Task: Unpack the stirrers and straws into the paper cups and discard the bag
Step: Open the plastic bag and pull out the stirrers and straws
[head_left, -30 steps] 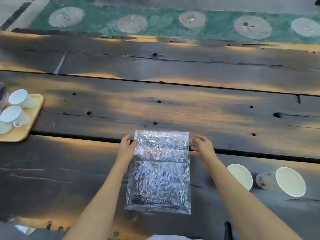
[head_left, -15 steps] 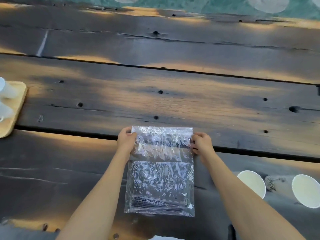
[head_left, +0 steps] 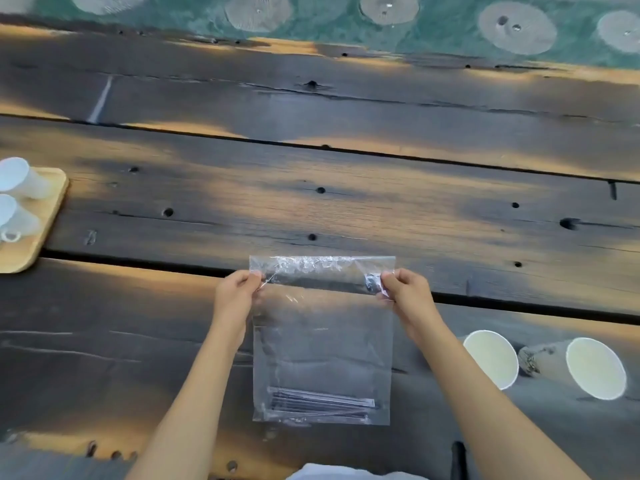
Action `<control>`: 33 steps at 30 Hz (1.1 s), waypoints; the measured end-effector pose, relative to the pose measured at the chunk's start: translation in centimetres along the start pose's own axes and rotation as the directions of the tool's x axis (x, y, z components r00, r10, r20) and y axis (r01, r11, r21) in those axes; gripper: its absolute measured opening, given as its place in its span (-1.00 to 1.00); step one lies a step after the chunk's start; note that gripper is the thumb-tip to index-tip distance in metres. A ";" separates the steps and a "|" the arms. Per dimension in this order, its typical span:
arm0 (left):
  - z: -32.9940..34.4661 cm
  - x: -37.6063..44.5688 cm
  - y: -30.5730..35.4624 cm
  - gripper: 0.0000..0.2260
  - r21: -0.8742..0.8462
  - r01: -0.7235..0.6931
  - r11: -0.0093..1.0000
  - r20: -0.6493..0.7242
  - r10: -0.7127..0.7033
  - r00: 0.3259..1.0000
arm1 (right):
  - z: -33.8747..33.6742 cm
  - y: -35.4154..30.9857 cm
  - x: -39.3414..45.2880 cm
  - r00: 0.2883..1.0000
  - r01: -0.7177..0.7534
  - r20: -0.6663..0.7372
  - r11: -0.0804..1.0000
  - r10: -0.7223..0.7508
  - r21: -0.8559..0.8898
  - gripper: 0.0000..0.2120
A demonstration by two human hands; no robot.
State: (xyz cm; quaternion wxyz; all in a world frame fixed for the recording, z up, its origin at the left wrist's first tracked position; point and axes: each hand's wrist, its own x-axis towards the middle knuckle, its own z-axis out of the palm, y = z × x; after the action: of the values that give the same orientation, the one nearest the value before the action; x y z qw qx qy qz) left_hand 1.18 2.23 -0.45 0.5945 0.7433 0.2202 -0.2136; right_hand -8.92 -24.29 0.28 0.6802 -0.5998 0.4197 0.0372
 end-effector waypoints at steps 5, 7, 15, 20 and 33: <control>-2.9 -5.0 0.6 -0.82 -0.040 -0.108 0.993 0.047 0.109 0.993 | -1.5 -1.2 -5.5 0.990 0.126 0.055 0.992 -0.128 0.031 -0.75; -3.8 -7.4 0.9 -0.82 -0.059 -0.137 0.989 0.061 0.140 0.988 | -2.3 -1.5 -7.7 0.983 0.174 0.057 0.984 -0.176 0.044 -0.78; -6.1 -17.1 2.4 -0.80 -0.160 -0.270 0.949 0.137 0.292 0.946 | -5.4 -3.0 -17.1 0.949 0.313 -0.007 0.936 -0.316 0.161 -0.83; -6.8 -21.1 3.5 -0.95 -0.235 -0.370 0.899 0.129 0.406 0.905 | -6.4 -3.2 -21.4 0.889 0.455 -0.148 0.870 -0.433 0.190 -0.72; -4.3 -26.7 7.4 -0.78 -0.298 -0.515 0.804 0.202 0.580 0.789 | -5.0 -7.4 -26.4 0.319 0.829 0.122 0.215 -0.940 -0.516 -0.90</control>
State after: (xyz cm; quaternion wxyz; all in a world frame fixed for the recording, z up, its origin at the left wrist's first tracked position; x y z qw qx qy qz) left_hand -15.97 2.97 21.75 0.7368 0.6636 -0.0708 -0.1085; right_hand -24.47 -18.64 22.73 0.3487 -0.8797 0.0448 -0.3202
